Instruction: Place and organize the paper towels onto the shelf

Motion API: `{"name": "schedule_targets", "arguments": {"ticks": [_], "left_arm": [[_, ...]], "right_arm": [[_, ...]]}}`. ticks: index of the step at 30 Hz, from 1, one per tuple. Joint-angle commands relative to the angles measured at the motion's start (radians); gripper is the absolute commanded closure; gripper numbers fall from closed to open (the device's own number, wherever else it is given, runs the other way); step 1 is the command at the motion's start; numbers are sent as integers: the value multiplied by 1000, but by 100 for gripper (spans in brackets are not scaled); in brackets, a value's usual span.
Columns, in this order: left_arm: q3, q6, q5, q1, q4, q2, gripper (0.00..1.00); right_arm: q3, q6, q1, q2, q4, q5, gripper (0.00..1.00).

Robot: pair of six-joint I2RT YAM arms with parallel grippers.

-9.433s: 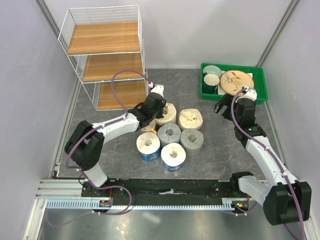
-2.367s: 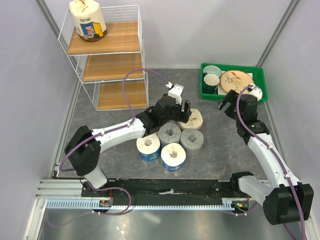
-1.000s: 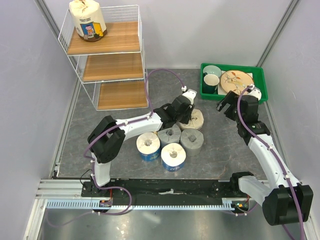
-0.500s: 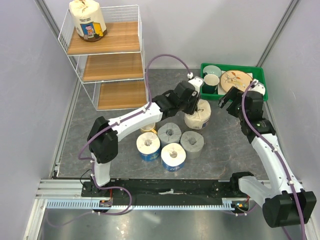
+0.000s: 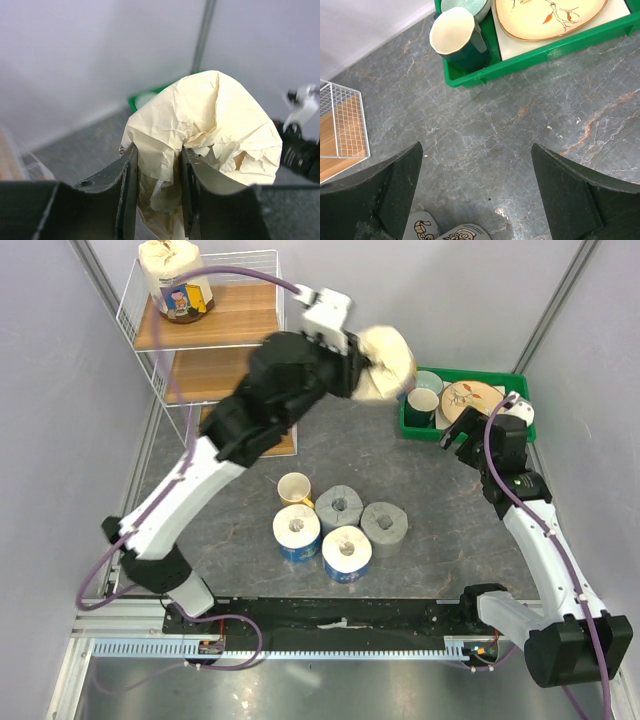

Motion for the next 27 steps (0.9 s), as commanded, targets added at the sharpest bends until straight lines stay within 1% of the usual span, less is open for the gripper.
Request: {"name": "schedule_targets", "arguments": {"ticks": [1,2,3,4,7,8,9,10,11,14,16,18,19,20,21,22,23,25,27], "left_arm": [[93,207,-235,7,170,-161,78],[85,236,-257,9,201,-205,79],[82,297,-299,7,242,-224,79],[82,327,-317,7,307,-244,79],[69,451,-384,7,414,-310,79],[44,485,-399,7,504,-324,79],[24,561,-435,7,557,-353,79],[6,606,-450,7,615,-361,78],[-8,684,-462,7,681,-367,78],[-1,819,-505,10,778,-353,78],[4,853,-510,22,797,-336,77],[22,838,-493,53,771,-318,76],[39,803,-480,114,717,-290,76],[112,686,-460,154,650,-266,75],[160,619,-408,197,484,-240,75],[205,564,-380,270,427,-217,75],[264,507,-360,295,397,-172,75],[288,490,-318,340,379,-143,75],[306,439,-262,366,364,-114,75]], "right_arm": [[-9,-3,-5,20,11,-2,2],[-11,-6,-5,27,11,-6,2],[-11,-10,-5,31,9,-11,2],[-12,-13,-5,31,6,-12,2],[-31,-12,-5,24,8,-18,2],[-40,-4,-5,21,8,-22,2],[-46,-3,-4,20,8,-25,2],[-49,2,-4,18,8,-34,2],[-57,5,-5,15,8,-38,2],[-66,10,-5,12,8,-54,2],[-69,8,-4,8,6,-57,2],[-72,4,-5,-2,5,-54,2],[-77,0,-4,-9,2,-52,2],[-78,-3,-5,-12,2,-48,2],[-80,-4,-5,-14,0,-48,2],[-81,-6,-5,-17,-1,-46,2],[-81,-4,-5,-17,-1,-46,2],[-81,-4,-5,-12,0,-49,2],[-80,-4,-5,-3,0,-60,2]]}}
